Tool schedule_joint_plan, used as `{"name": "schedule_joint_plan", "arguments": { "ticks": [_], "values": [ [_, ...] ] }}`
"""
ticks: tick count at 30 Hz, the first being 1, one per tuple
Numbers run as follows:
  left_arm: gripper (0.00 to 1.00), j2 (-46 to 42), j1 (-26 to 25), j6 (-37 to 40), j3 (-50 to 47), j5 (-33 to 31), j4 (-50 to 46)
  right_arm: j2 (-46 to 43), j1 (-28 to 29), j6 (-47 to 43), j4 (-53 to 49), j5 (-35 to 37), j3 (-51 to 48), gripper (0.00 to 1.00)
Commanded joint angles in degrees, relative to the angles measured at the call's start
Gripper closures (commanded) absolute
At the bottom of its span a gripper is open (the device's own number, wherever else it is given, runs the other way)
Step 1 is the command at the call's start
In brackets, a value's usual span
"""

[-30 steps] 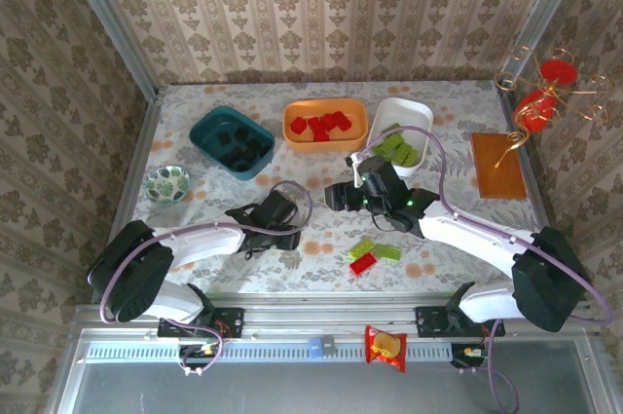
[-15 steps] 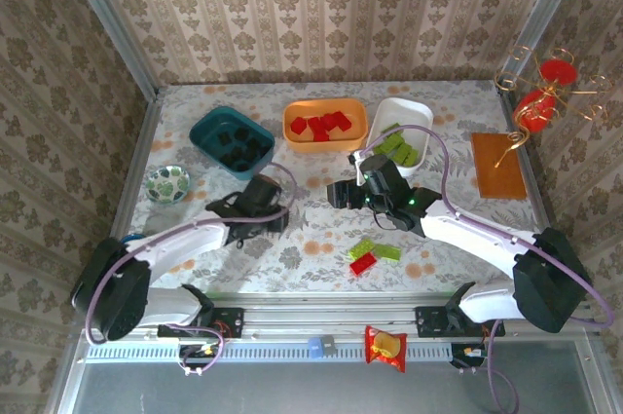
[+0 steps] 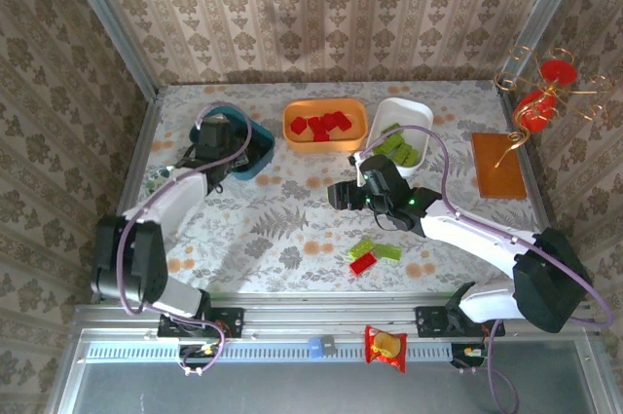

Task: Sort the legos into containers by color
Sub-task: Place the lego in the container, then pick up the lego from the bottom-center of the table.

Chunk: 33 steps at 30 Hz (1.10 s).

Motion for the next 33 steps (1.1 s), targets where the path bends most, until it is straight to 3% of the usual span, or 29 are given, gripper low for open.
{"name": "schedule_joint_plan", "arguments": {
  "ticks": [1, 6, 12, 20, 33],
  "values": [
    [0.69, 3.87, 1.32, 0.56, 4.14, 0.1, 1.77, -1.85, -0.35, 0.74, -1.53, 2.22, -0.83, 0.25],
    [0.65, 10.97, 2.64, 1.45, 8.88, -0.43, -0.46, -3.12, -0.34, 1.22, -1.77, 2.31, -1.69, 0.25],
    [0.24, 10.39, 3.57, -1.04, 8.3, 1.55, 0.98, -3.74, -0.34, 1.22, -2.1, 2.61, -2.07, 0.25],
    [0.02, -0.2, 0.75, -1.37, 6.72, 3.35, 1.1, -3.46, -0.43, 1.22, -1.98, 2.97, -1.65, 0.24],
    [0.0, -22.36, -13.44, -1.76, -4.23, 2.83, 1.43, -2.39, -0.44, 2.87, -1.46, 2.58, -3.02, 0.24]
  ]
}}
